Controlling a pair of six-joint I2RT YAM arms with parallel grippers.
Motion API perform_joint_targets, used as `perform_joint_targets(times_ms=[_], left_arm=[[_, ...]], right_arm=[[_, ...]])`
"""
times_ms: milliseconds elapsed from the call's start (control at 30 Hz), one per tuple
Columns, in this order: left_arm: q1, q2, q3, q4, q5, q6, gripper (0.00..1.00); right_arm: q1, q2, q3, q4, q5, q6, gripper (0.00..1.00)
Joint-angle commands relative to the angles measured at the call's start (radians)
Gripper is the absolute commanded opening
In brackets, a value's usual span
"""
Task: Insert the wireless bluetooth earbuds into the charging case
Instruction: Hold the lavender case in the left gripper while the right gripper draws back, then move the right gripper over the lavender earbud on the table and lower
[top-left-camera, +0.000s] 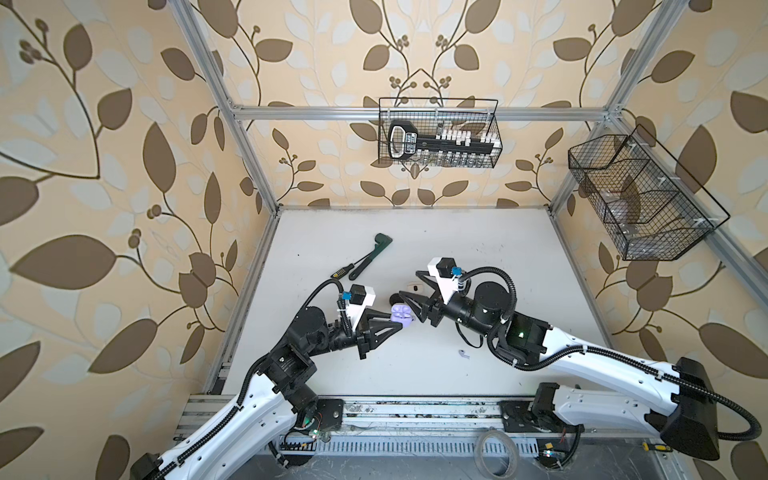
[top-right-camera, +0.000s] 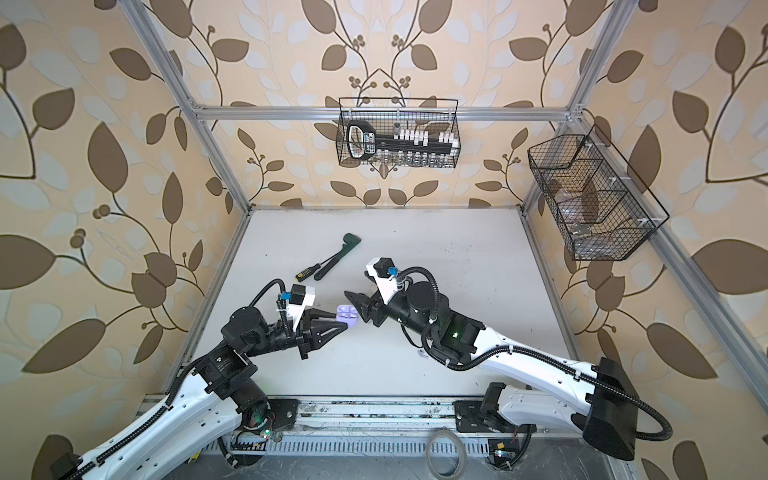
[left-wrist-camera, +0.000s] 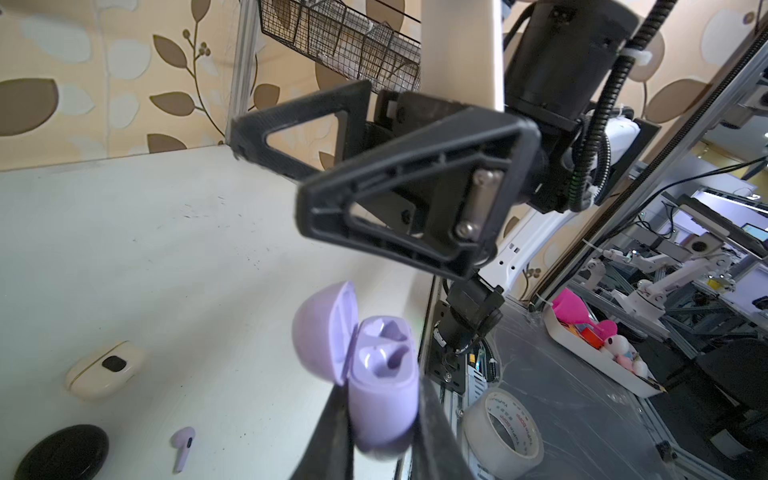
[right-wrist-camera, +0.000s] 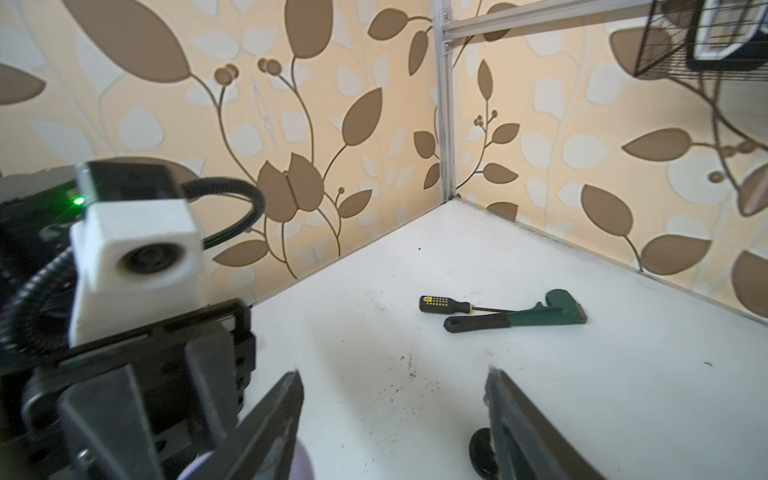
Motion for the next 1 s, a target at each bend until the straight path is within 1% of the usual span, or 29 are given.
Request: perform_joint_targets(times_ms=[0,100,233,300,400,500,567,633,733,800,867,967], left_arm=[[-0.006,-0.026,0.017,0.03,0.027,0.037,0.0],[-0.007,-0.051,0.004,0.023,0.003,0.048,0.0],[-0.006,-0.068,-0.007,0.024,-0.021,0.056,0.0],[-0.006,-0.083,-0.006,-0.005,-0.098,0.069,0.0],[-0.006,-0.11,-0.018,-0.025,-0.216,0.085,0.0],[-0.006,-0.106,-0.053,0.063,-0.258,0.094,0.0],[-0.005,-0.078,-0.062,0.094,-0.285,0.119,0.0],[-0.004,-0.045,-0.055,0.067,-0.334,0.143,0.0],[0.002,-0.03,-0.062,0.04,-0.36,0.161,0.0],[0.017,-0.046,-0.078,0.03,-0.379,0.157,0.0],[0.037,-0.077,-0.097,0.022,-0.389,0.136,0.0],[0.049,-0.122,-0.11,0.009,-0.39,0.113,0.0]], right_arm=[[-0.003,-0.01,0.031,-0.048,0.082,0.041,0.71],[-0.004,-0.015,0.052,-0.12,0.142,0.073,0.71],[-0.004,-0.058,0.04,-0.15,0.138,0.11,0.73],[-0.005,-0.077,0.028,-0.173,0.204,0.162,0.76],[-0.02,-0.07,0.032,-0.27,0.316,0.283,0.78],[-0.04,-0.024,0.045,-0.375,0.374,0.389,0.74],[-0.046,0.021,0.058,-0.435,0.377,0.438,0.72],[-0.047,0.067,0.065,-0.479,0.369,0.474,0.71],[-0.047,0.14,0.066,-0.506,0.35,0.516,0.71],[-0.047,0.206,0.075,-0.516,0.323,0.538,0.71],[-0.048,0.266,0.09,-0.537,0.3,0.559,0.68],[-0.047,0.333,0.11,-0.573,0.298,0.585,0.67]])
